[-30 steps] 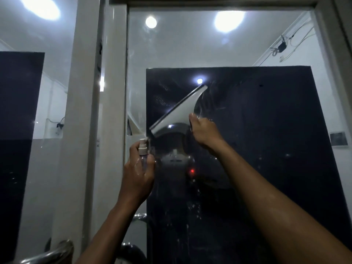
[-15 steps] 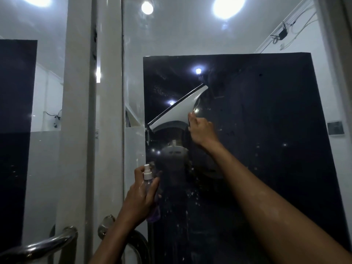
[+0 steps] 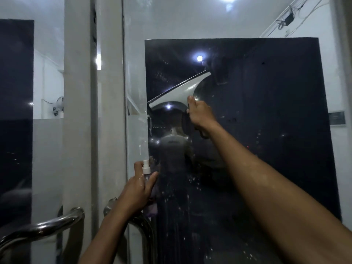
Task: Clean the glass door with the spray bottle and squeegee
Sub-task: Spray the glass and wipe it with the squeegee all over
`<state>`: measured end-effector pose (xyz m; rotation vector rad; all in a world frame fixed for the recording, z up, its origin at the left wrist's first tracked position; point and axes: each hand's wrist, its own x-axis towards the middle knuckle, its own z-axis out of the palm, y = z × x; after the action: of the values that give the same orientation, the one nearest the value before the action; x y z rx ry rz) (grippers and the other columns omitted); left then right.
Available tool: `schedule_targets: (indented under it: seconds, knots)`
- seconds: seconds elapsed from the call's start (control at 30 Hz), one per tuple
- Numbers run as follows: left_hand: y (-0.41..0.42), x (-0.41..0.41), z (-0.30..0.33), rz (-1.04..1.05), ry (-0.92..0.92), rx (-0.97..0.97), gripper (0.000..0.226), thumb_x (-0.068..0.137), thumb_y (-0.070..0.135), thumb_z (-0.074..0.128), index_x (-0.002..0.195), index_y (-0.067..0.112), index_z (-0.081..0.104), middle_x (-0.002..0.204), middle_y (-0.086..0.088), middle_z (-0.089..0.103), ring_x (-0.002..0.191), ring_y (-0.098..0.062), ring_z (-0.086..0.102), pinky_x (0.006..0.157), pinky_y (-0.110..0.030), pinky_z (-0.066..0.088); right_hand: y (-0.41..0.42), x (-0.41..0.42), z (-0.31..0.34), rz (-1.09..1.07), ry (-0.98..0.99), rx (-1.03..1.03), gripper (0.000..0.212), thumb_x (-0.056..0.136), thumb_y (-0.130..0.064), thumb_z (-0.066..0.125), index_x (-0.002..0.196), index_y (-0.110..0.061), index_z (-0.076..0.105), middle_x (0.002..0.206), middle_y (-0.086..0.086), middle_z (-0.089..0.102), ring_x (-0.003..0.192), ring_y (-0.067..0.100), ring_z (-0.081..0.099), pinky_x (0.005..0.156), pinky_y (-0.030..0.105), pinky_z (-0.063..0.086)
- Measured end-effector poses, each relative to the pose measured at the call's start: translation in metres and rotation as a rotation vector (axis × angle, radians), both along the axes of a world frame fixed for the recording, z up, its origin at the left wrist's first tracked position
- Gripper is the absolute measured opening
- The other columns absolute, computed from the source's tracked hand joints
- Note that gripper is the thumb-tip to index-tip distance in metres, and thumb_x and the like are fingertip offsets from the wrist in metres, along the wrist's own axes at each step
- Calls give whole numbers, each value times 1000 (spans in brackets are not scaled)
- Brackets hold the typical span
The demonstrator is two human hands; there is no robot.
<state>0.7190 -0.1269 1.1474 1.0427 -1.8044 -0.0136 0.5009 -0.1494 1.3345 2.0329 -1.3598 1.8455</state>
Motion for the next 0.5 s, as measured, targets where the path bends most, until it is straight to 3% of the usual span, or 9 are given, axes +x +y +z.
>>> schedule_targets:
  seconds: [0.13,0.27,0.33,0.4,0.5]
  knots:
    - [2,-1,1,-1,-12,40,33,104,37,47,125,22,27,92,-10,69,82,-32,69,76,-47,55,2,-14,0,-43,74,111,58,106,-51,26,78,-15,61,109,19,69,104,37,62,86,39,46]
    - [8,-3,-1,-3,-15,66,33,105,38,45,127,26,24,94,-8,69,83,-27,69,77,-47,56,5,-53,-38,-63,102,178,54,107,-48,29,71,-15,52,92,18,58,70,23,53,65,27,42]
    - [11,-3,0,-4,9,78,31,104,38,45,125,27,25,92,-8,68,81,-27,68,77,-47,55,7,-73,-63,-85,89,207,60,107,-51,28,74,-12,59,89,13,59,76,22,54,70,28,42]
    - [14,-4,1,-18,63,89,31,104,39,46,124,24,28,92,-9,68,80,-26,68,75,-47,55,8,-87,-85,-94,65,252,64,105,-56,26,64,-16,55,82,10,62,83,27,56,77,34,39]
    - [21,-5,4,-40,115,99,33,103,41,46,124,20,32,95,-9,68,81,-21,67,75,-47,54,15,-98,-99,-97,-3,212,66,104,-57,29,58,-15,50,67,1,60,78,26,58,74,34,38]
